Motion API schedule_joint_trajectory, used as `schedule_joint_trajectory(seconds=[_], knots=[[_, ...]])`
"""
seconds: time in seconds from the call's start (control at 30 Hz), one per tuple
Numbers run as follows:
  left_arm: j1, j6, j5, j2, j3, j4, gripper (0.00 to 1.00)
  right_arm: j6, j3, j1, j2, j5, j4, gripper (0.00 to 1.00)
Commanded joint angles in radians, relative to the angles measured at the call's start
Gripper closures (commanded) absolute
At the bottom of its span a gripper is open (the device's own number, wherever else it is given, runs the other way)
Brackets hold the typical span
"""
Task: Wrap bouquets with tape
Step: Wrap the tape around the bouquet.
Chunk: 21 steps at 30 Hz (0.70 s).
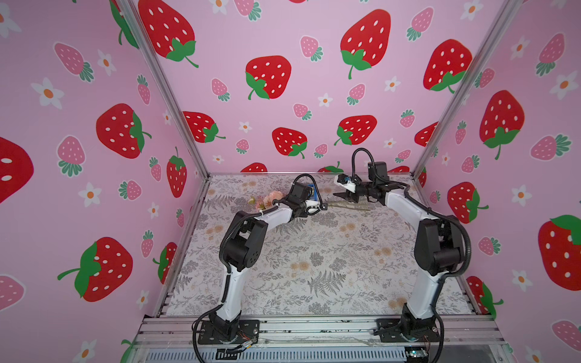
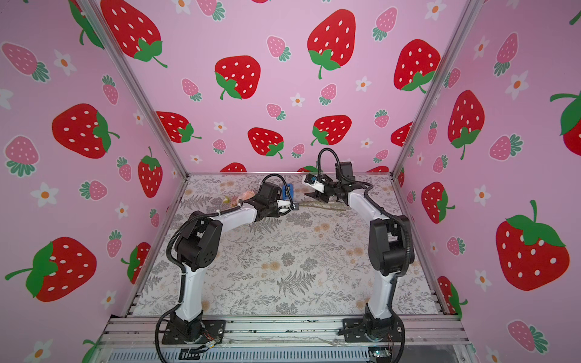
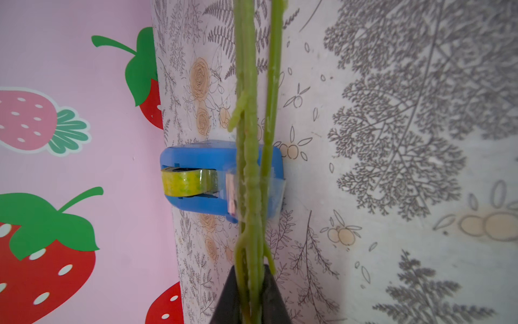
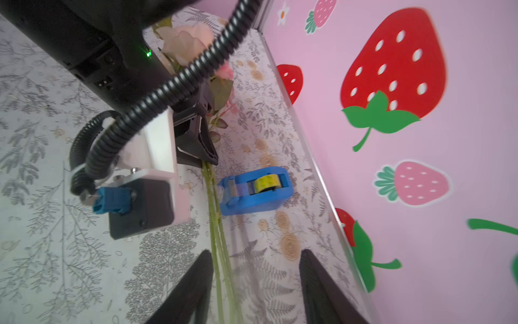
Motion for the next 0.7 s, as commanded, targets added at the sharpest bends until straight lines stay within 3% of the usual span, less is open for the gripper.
schedule_joint_trajectory(seconds=[0.0,0.13,0.67], knots=[[-0.019,0.060,-0.024,-0.065,-0.030,0.083,1.00,-0.085,0.064,0.004,0.054,-0.045,-0.253,0.43],[-0.034,0.066,-0.029,-0.075,-0.058,0.106,1.00,-0.119,0.069,0.021,0.076,0.025,-0.264,0.35],[-0.048,0.033,-0.029,-0.098,-0.100,0.156,1.00,-0.123,0.109,0.099,0.196,0.241,-0.215,0.41]])
